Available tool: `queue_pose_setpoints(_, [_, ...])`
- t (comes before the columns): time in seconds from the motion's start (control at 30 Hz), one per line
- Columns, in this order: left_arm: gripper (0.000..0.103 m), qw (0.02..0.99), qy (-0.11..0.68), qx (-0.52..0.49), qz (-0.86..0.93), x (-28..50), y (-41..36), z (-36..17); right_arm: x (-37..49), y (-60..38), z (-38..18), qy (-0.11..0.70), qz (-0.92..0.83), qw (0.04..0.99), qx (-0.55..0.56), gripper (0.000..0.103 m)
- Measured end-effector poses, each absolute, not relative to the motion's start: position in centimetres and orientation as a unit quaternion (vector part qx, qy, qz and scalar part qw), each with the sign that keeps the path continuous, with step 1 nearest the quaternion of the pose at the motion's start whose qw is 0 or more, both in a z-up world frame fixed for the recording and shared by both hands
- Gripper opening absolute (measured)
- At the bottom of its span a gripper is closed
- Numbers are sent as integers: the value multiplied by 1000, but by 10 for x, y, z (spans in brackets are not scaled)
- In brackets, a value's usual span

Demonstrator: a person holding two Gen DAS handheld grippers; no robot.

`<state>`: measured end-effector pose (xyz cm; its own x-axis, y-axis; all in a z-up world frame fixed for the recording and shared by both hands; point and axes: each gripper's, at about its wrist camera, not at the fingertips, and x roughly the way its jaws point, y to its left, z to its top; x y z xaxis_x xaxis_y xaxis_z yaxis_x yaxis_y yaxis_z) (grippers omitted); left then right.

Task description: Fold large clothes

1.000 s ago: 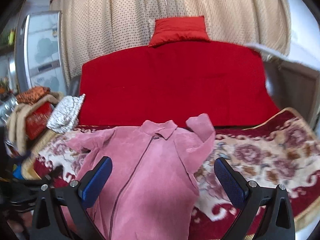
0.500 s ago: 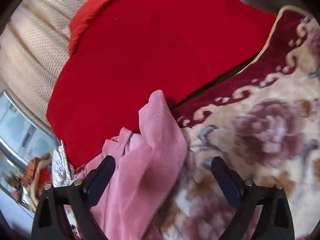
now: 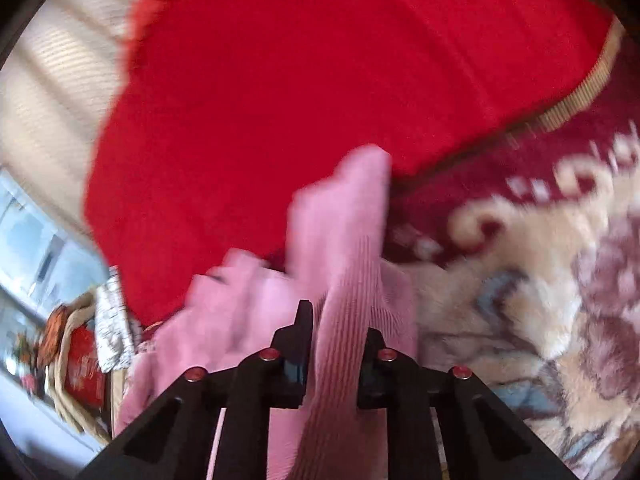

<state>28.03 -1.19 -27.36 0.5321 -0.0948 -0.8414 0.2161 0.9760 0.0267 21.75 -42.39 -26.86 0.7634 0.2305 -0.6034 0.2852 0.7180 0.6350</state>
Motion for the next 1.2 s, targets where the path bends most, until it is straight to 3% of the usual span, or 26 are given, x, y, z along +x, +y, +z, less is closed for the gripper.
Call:
queue_pose_setpoints(0.17, [103, 914, 401, -19, -63, 263, 33, -221, 212, -342, -226, 322, 99, 882, 328, 16])
queue_pose_setpoints(0.37, [103, 925, 377, -31, -42, 257, 66, -177, 211, -241, -243, 387, 191, 852, 296, 16])
queue_pose_setpoints(0.53, [103, 912, 397, -59, -88, 274, 57, -163, 177, -264, -238, 380, 163, 844, 340, 21])
queue_pose_setpoints(0.6, [103, 905, 404, -61, -116, 288, 35, -156, 150, -298, -228, 339, 114, 860, 363, 54])
queue_pose_setpoints(0.63, [103, 901, 408, -62, -132, 297, 21, -154, 138, -315, -224, 310, 89, 865, 384, 93])
queue_pose_setpoints(0.67, [103, 895, 415, -62, -150, 309, 2, -151, 121, -336, -222, 263, 57, 872, 408, 102])
queue_pose_setpoints(0.8, [103, 866, 450, -66, -208, 352, -70, -153, 108, -384, -231, 228, 0, 871, 435, 98])
queue_pose_setpoints(0.87, [103, 846, 477, -64, -230, 378, -113, -164, 108, -404, -253, 236, -12, 847, 475, 79])
queue_pose_setpoints(0.9, [103, 836, 492, -63, -234, 389, -128, -170, 111, -413, -263, 247, -16, 833, 495, 77])
queue_pose_setpoints(0.97, [103, 814, 523, -77, -239, 414, -161, -188, 114, -431, -277, 264, -24, 814, 517, 61])
queue_pose_setpoints(1.07, [101, 777, 570, -115, -241, 441, -195, -214, 121, -444, -288, 287, -30, 803, 522, 59])
queue_pose_setpoints(1.13, [92, 769, 575, -134, -244, 448, -208, -219, 123, -449, -291, 289, -28, 800, 526, 59])
queue_pose_setpoints(1.2, [92, 772, 578, -120, -236, 454, -224, -219, 123, -454, -293, 289, -23, 796, 531, 59])
